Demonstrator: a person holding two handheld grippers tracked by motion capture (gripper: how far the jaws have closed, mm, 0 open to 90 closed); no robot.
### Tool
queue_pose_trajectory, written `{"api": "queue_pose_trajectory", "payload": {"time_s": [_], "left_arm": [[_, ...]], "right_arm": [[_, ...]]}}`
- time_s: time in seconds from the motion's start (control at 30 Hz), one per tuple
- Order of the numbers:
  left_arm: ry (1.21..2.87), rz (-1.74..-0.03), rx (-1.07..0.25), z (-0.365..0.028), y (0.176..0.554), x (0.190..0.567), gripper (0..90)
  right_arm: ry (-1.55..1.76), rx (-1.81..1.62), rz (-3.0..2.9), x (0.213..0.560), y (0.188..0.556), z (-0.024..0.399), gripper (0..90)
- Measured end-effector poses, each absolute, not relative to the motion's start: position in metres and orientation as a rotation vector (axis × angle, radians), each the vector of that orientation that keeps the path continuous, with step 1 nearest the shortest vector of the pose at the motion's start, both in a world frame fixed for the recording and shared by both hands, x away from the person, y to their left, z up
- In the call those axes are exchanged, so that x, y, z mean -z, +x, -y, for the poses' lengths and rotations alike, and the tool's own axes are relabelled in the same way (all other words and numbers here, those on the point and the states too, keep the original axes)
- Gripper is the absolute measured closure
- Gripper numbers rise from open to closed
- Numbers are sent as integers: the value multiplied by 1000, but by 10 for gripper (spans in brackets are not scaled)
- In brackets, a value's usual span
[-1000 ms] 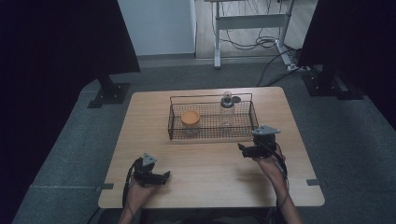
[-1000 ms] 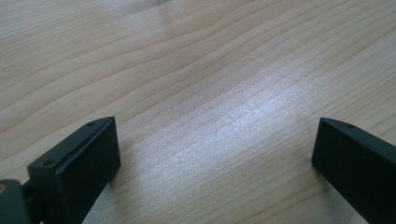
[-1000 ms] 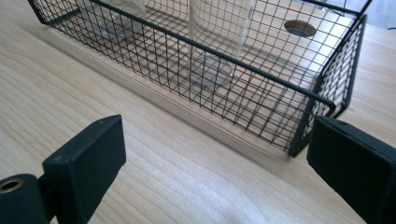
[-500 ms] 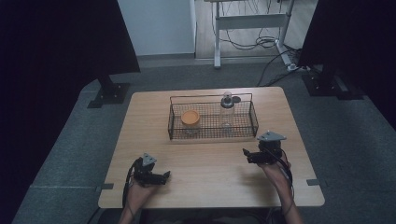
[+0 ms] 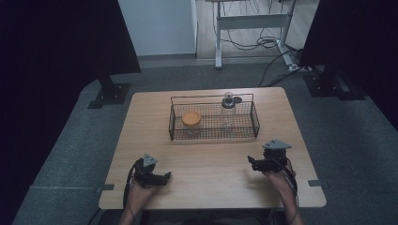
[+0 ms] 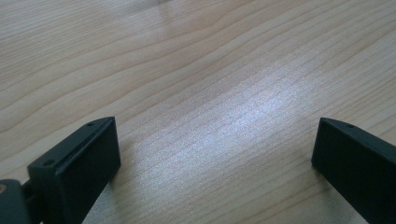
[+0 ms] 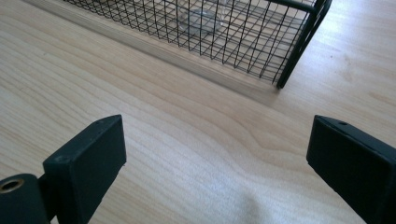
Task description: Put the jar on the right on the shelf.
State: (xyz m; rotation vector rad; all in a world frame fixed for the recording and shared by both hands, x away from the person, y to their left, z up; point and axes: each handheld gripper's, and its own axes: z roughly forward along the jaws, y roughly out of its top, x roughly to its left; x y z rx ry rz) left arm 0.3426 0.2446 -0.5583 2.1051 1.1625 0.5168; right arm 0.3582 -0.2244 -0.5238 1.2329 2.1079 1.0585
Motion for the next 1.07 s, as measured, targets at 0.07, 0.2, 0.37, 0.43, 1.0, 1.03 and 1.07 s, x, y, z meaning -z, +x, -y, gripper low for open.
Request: {"api": "queue_pose_trajectory", "payload": {"time_s": [0.07, 0.2, 0.37, 0.43, 1.0, 1.03, 1.07], "left_arm": [[2105, -1162, -517, -245, 343, 558, 8], [2105, -1162, -517, -245, 343, 558, 8], [2104, -1163, -517, -245, 343, 558, 8], [2104, -1163, -517, -245, 343, 558, 8], [2103, -1168, -518, -244, 342, 558, 8], [2103, -1169, -519, -244, 342, 558, 8], [2102, -1170, -519, -244, 342, 558, 8]], "right_arm": [[1237, -1055, -2107, 526, 356, 225, 42], [1242, -1043, -2113, 530, 351, 225, 42], [1257, -1024, -2129, 540, 345, 226, 42], [1263, -1009, -2135, 543, 343, 227, 42], [1312, -939, -2195, 561, 329, 227, 43], [1317, -935, -2198, 562, 329, 227, 42], [1321, -936, -2199, 562, 328, 227, 42]]}}
